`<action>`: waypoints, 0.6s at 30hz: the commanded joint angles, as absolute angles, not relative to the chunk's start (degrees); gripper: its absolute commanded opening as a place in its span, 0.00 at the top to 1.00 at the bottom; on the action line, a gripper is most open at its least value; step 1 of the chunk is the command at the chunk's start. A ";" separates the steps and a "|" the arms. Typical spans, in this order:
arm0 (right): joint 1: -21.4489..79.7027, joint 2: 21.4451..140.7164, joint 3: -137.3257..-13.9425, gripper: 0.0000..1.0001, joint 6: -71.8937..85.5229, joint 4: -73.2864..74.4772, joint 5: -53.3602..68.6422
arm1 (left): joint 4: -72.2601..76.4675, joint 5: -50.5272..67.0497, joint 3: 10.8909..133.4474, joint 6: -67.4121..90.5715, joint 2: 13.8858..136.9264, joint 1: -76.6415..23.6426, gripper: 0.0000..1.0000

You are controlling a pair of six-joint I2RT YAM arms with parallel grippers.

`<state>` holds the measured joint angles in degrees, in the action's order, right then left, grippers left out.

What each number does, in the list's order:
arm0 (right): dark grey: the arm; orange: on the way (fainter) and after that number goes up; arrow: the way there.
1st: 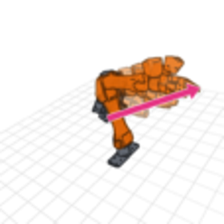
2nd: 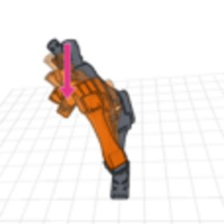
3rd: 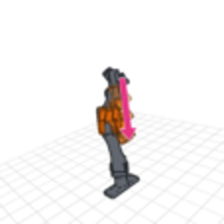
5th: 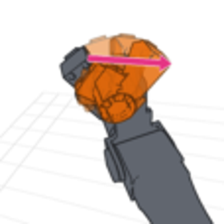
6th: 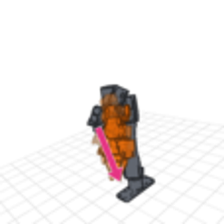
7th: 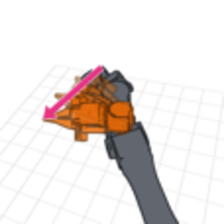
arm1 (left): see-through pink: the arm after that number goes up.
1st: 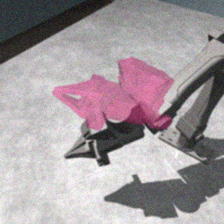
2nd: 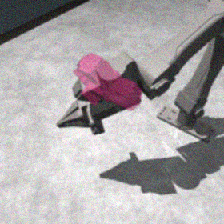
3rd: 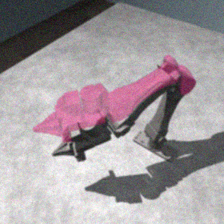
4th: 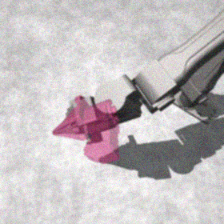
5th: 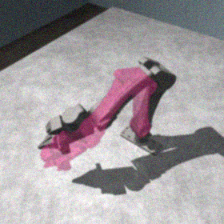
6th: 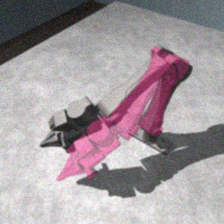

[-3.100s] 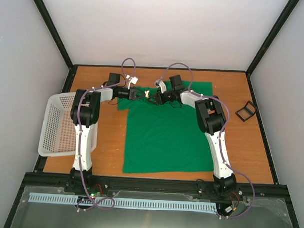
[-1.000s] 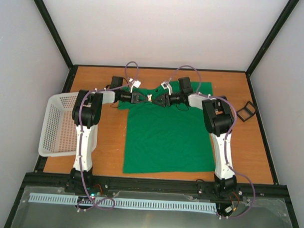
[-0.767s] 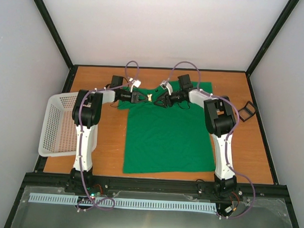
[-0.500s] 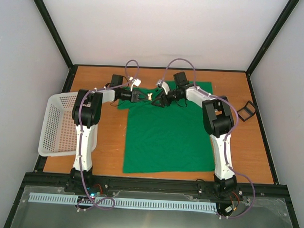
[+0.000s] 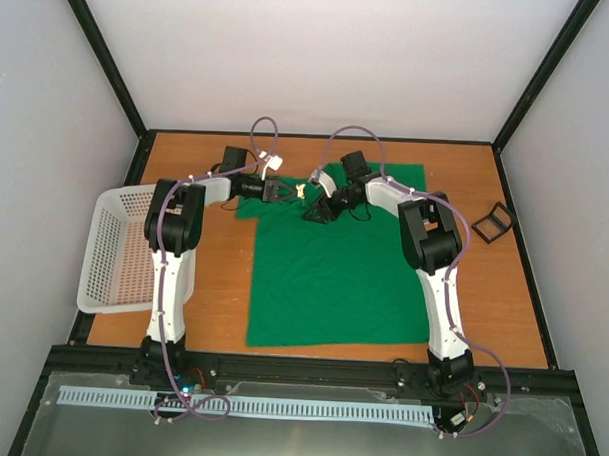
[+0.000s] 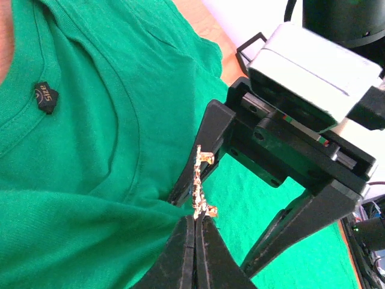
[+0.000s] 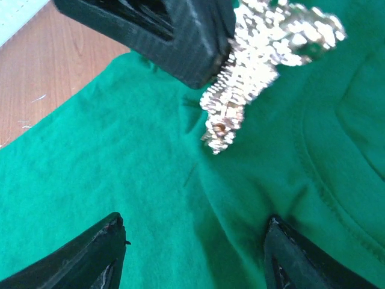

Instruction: Pin the brooch onto the clothing

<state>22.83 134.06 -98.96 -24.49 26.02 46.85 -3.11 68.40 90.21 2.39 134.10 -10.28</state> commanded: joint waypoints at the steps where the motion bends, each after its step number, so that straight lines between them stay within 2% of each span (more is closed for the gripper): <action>1: 22.76 135.58 -100.48 0.41 -21.82 26.82 44.50 | -3.62 70.22 92.50 0.73 134.75 -10.02 0.99; 10: 22.66 137.35 -103.18 0.49 -19.05 27.04 41.17 | -3.53 70.39 92.11 0.79 135.33 -10.11 0.99; 18: 22.09 140.26 -107.03 0.57 -16.41 28.02 42.83 | -3.66 70.74 91.48 0.54 135.01 -10.18 0.99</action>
<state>22.65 138.04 -105.27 -18.13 27.35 42.98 -3.53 68.79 90.50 2.35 134.52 -10.28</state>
